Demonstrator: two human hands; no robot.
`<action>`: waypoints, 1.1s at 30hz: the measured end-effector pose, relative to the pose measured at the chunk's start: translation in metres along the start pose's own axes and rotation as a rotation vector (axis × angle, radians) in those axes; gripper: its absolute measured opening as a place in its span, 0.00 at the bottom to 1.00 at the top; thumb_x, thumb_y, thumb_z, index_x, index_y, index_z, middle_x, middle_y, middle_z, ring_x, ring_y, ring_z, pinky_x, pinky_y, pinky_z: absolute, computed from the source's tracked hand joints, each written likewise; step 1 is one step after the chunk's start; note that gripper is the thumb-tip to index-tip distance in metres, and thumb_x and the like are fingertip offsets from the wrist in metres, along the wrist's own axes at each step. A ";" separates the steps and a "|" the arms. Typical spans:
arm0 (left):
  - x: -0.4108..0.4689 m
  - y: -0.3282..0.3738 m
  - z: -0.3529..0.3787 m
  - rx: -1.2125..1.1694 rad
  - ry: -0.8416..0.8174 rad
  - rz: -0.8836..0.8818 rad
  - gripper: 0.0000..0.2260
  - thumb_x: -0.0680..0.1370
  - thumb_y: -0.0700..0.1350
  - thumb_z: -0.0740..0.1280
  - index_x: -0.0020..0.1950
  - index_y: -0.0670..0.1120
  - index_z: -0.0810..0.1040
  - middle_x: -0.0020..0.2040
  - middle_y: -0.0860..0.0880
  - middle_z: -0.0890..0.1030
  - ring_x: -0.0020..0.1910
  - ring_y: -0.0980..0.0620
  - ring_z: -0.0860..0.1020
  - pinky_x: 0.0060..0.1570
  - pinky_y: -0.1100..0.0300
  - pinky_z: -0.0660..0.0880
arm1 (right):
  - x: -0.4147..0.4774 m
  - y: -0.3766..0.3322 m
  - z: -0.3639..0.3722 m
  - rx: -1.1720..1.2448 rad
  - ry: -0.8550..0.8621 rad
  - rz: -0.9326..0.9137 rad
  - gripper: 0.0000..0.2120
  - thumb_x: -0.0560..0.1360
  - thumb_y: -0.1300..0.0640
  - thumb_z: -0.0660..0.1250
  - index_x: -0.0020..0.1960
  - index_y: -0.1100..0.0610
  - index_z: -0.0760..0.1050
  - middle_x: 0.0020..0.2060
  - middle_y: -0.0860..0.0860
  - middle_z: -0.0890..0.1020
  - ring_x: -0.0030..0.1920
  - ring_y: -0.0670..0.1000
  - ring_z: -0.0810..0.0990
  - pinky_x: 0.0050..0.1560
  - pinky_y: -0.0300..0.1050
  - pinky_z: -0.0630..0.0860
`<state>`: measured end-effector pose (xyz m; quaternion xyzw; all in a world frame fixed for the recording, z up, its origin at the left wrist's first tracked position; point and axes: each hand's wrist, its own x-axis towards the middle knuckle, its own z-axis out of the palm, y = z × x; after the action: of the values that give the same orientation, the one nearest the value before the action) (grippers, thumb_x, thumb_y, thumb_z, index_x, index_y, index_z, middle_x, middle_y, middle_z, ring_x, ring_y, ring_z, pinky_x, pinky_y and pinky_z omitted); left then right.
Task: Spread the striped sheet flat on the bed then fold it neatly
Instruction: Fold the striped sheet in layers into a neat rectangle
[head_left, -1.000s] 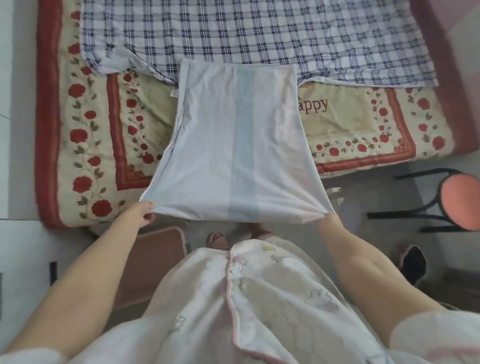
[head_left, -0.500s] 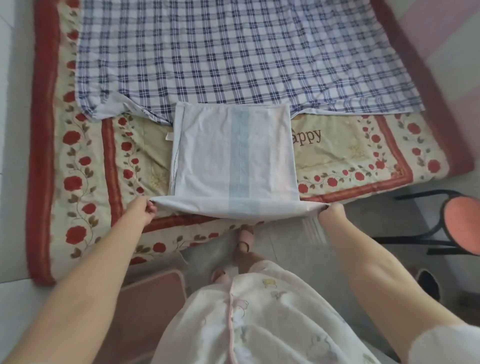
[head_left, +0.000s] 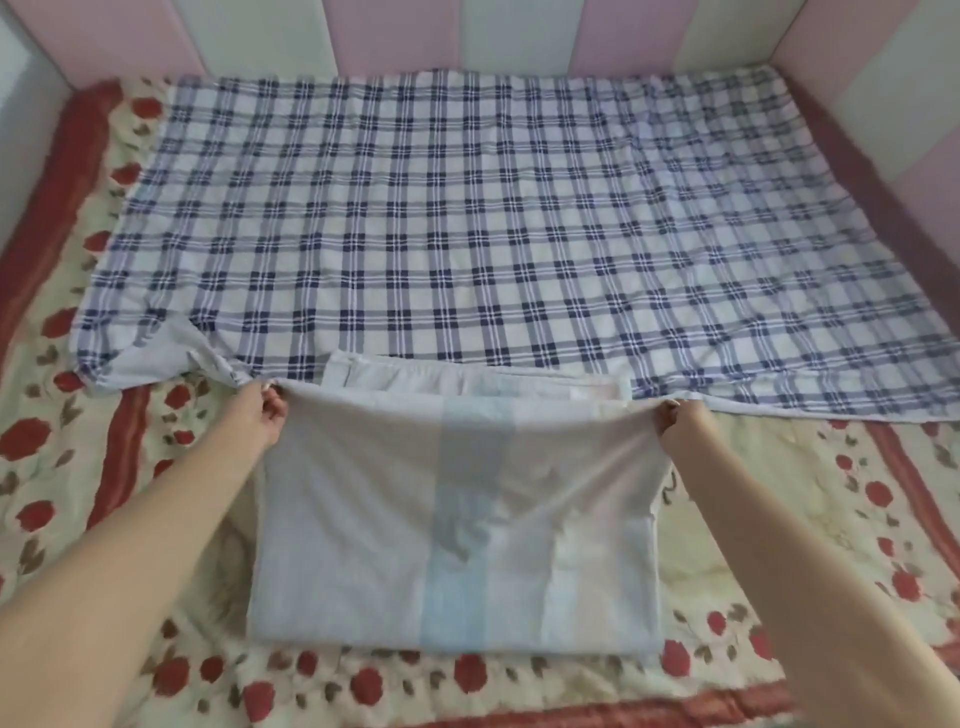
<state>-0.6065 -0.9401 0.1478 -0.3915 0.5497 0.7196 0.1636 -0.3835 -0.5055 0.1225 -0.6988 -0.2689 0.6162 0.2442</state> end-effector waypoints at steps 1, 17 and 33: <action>0.034 -0.007 0.019 -0.021 -0.035 0.012 0.12 0.81 0.42 0.60 0.38 0.48 0.67 0.16 0.54 0.69 0.16 0.61 0.67 0.21 0.72 0.65 | 0.015 0.005 0.026 -0.041 -0.047 -0.037 0.08 0.75 0.66 0.59 0.39 0.58 0.69 0.32 0.50 0.74 0.23 0.45 0.74 0.21 0.38 0.72; 0.200 -0.120 0.086 1.765 -0.375 1.168 0.29 0.67 0.66 0.58 0.61 0.51 0.75 0.60 0.51 0.77 0.62 0.48 0.71 0.59 0.54 0.51 | 0.117 0.135 0.137 -1.667 -0.427 -1.468 0.21 0.77 0.43 0.61 0.62 0.56 0.73 0.58 0.54 0.76 0.61 0.58 0.72 0.69 0.54 0.53; 0.173 -0.081 0.142 1.752 -0.538 0.983 0.20 0.65 0.58 0.76 0.44 0.43 0.78 0.42 0.44 0.81 0.45 0.42 0.77 0.42 0.53 0.68 | 0.119 0.062 0.129 -2.101 -0.160 -1.430 0.36 0.66 0.23 0.44 0.33 0.56 0.67 0.23 0.50 0.72 0.26 0.49 0.70 0.61 0.52 0.61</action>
<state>-0.7173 -0.8156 -0.0215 0.3051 0.9241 0.1193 0.1968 -0.4953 -0.4692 -0.0220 -0.2161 -0.9547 -0.1206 -0.1651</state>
